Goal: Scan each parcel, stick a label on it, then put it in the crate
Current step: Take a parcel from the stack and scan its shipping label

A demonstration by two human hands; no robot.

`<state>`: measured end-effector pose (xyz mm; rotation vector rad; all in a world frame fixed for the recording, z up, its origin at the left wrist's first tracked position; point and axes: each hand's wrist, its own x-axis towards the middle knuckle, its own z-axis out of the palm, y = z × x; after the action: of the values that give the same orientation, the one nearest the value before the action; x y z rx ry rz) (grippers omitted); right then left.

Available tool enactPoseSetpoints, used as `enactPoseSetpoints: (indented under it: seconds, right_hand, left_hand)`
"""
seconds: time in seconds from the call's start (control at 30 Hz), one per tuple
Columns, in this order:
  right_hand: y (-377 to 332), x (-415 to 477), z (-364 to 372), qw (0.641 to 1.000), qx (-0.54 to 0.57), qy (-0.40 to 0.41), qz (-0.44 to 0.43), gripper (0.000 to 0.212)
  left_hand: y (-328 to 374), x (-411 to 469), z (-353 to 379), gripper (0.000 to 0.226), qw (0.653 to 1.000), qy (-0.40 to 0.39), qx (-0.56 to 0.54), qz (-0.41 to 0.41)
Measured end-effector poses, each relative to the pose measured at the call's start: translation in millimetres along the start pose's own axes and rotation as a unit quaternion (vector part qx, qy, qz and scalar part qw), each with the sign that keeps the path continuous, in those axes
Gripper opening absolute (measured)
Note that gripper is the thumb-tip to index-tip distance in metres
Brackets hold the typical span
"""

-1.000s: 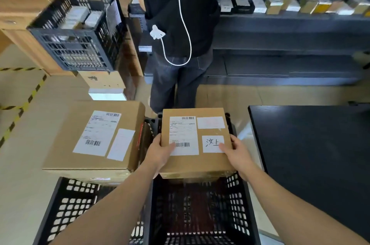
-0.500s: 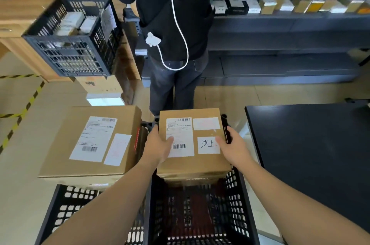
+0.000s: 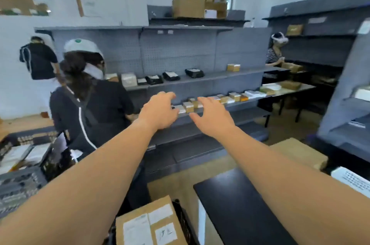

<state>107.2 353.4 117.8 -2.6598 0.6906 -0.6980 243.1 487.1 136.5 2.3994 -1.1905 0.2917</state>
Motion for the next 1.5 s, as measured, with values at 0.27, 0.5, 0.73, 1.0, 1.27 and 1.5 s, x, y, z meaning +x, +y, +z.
enactPoseSetpoints:
  seconds: [0.27, 0.5, 0.73, 1.0, 1.27, 1.5]
  right_hand:
    - [180.7, -98.3, -175.7, 0.971, -0.096, 0.102, 0.192, 0.067]
    - [332.6, -221.2, -293.3, 0.924, -0.135, 0.165, 0.319, 0.067]
    - [467.1, -258.5, -358.0, 0.919, -0.133, 0.152, 0.339, 0.069]
    - [595.8, -242.2, -370.5, 0.921, -0.109, 0.122, 0.355, 0.069]
    - [733.7, -163.0, -327.6, 0.927, -0.097, 0.059, 0.357, 0.068]
    - [806.1, -89.1, -238.3, 0.943, -0.068, -0.06, 0.321, 0.067]
  left_hand:
    - [231.3, 33.9, 62.9, 0.049, 0.975, -0.026, -0.084, 0.204]
    - [446.9, 8.9, 132.5, 0.054, 0.932, -0.053, -0.136, 0.331]
    - [608.2, 6.9, 205.1, 0.052, 0.927, -0.084, -0.148, 0.333]
    - [682.7, 59.4, 281.2, 0.048, 0.935, -0.114, -0.138, 0.307]
    - [695.3, 155.3, 404.9, 0.044, 0.951, -0.157, -0.141, 0.227]
    - [661.8, 188.6, 508.0, 0.046, 0.959, -0.228, -0.135, 0.104]
